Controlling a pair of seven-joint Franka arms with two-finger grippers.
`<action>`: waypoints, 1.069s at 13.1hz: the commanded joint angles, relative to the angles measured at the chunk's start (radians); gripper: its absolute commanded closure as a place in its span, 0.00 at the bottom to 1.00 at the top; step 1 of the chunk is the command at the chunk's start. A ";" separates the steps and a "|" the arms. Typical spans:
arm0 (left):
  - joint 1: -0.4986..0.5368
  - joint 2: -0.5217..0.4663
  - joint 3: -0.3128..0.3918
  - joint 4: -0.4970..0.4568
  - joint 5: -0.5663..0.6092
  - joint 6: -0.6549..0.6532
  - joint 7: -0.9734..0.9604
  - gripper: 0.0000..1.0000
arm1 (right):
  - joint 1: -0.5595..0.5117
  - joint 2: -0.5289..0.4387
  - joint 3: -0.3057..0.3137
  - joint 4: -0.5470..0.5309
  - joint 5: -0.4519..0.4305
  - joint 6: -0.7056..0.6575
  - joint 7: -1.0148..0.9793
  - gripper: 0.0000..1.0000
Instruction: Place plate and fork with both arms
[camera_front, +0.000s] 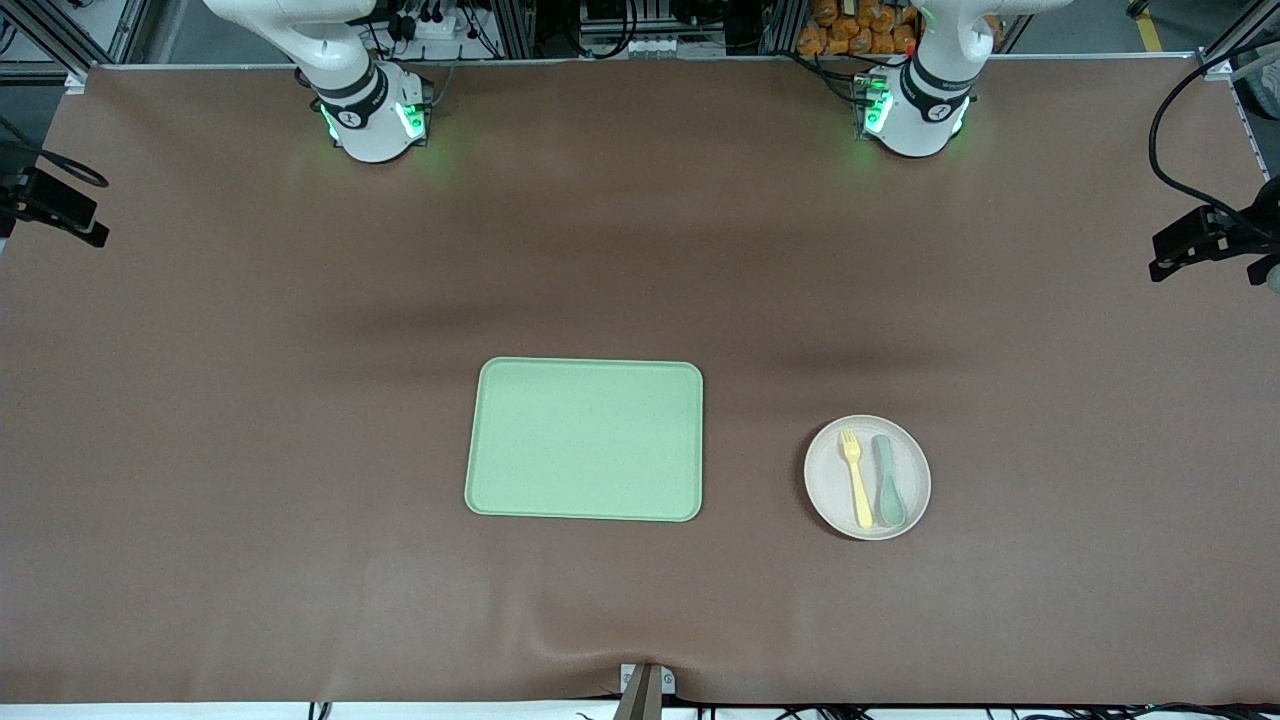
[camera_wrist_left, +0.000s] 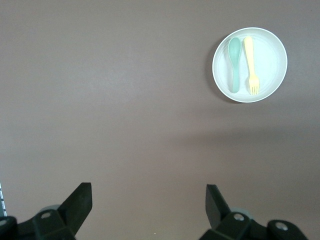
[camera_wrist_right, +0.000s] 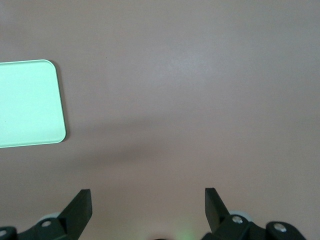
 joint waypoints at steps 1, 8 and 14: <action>0.010 0.004 -0.008 0.016 0.005 -0.021 -0.007 0.00 | -0.005 -0.011 0.002 -0.010 0.002 -0.001 -0.005 0.00; 0.016 0.065 -0.008 0.021 -0.002 -0.010 -0.017 0.00 | -0.005 -0.011 0.002 -0.010 0.002 -0.003 -0.005 0.00; 0.015 0.282 -0.007 0.088 -0.064 0.083 -0.017 0.00 | -0.006 -0.010 0.001 -0.010 0.002 -0.003 -0.005 0.00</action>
